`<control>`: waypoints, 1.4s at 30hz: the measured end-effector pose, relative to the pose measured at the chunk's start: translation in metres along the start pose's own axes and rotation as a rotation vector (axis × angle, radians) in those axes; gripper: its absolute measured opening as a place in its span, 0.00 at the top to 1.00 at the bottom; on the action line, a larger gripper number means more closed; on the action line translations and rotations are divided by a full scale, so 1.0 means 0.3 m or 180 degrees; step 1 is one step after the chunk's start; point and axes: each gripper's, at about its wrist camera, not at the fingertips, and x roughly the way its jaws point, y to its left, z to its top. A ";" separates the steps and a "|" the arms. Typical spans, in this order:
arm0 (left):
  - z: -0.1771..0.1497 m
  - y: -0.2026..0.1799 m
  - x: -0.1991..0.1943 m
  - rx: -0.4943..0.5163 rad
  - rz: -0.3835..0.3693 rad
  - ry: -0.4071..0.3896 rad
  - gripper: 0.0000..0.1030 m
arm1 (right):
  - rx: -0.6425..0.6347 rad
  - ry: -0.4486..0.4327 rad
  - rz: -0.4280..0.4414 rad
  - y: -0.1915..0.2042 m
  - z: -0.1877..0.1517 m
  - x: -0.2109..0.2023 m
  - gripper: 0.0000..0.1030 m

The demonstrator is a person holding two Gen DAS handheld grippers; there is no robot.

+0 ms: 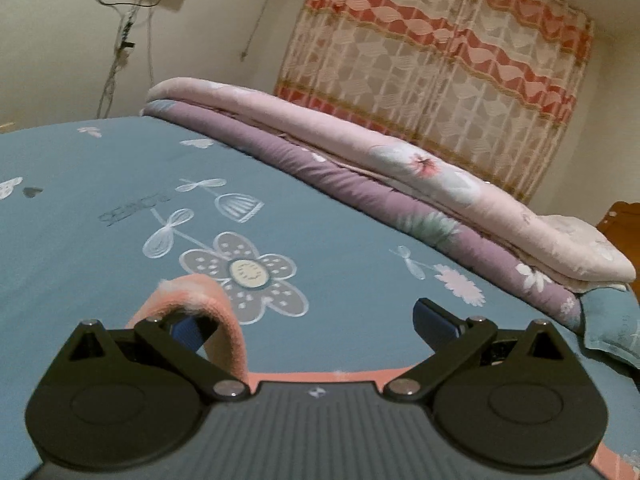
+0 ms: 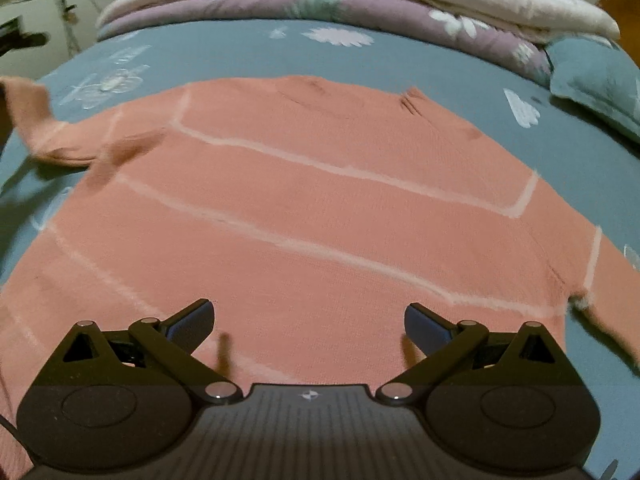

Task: Fold clothes
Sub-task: 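Lift the gripped sleeve with the left tool and carry it over the body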

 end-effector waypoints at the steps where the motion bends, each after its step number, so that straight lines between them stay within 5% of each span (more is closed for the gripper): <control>1: 0.008 -0.015 0.001 0.0001 -0.0030 0.0001 0.01 | -0.0008 -0.0028 0.0026 0.004 -0.003 -0.015 0.00; 18: 0.064 -0.343 0.004 0.0397 -0.0505 0.0055 0.01 | -0.0054 -0.0279 0.0209 -0.009 -0.091 -0.168 0.00; 42: -0.067 -0.805 0.076 0.0832 -0.1040 0.0212 0.01 | 0.0188 -0.0332 0.0074 -0.181 -0.168 -0.238 0.00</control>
